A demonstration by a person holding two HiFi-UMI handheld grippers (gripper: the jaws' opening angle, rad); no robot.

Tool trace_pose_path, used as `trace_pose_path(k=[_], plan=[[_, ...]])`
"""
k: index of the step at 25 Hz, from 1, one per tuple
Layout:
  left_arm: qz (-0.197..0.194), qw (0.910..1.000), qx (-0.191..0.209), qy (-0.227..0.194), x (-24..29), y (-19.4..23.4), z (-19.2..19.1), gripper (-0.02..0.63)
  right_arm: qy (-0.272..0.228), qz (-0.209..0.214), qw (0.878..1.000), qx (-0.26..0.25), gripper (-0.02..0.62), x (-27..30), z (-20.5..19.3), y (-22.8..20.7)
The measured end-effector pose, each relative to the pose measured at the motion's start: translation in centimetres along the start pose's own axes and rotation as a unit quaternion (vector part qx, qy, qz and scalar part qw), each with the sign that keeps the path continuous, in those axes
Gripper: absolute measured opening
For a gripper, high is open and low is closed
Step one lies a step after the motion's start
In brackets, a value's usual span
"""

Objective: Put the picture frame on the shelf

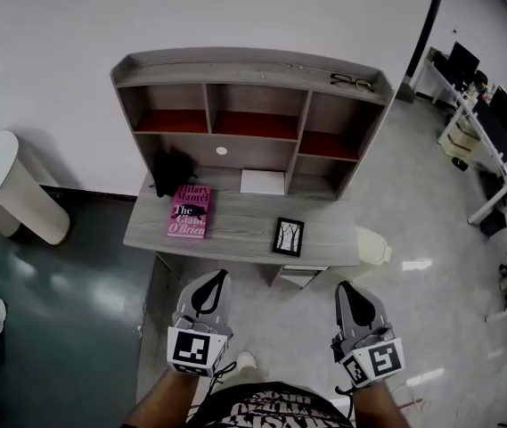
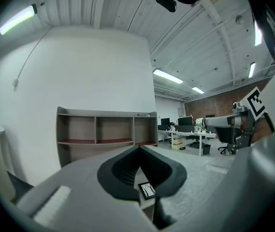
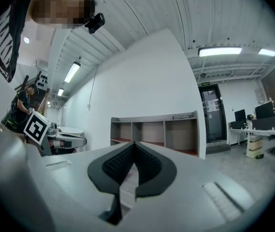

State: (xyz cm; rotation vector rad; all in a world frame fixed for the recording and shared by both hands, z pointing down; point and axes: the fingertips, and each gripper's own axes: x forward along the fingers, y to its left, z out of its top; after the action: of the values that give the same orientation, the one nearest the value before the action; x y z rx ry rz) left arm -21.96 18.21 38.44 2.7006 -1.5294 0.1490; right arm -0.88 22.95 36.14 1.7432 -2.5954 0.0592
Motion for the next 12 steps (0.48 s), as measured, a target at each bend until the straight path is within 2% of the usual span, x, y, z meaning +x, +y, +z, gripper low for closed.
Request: trace_pose_path(k=[4,12], plan=[[-0.015,0.9998,-0.003,-0.009,1.6,1.1,0.6,0.002,-0.001,-0.015,1.0,-0.011,0.028,1.3,0.6,0.0],[-0.042,0.999,-0.013,0.005,3.3,0.9,-1.3,0.002,0.008,-0.059,0.998,-0.013,0.028,0.9,0.5,-2.4]])
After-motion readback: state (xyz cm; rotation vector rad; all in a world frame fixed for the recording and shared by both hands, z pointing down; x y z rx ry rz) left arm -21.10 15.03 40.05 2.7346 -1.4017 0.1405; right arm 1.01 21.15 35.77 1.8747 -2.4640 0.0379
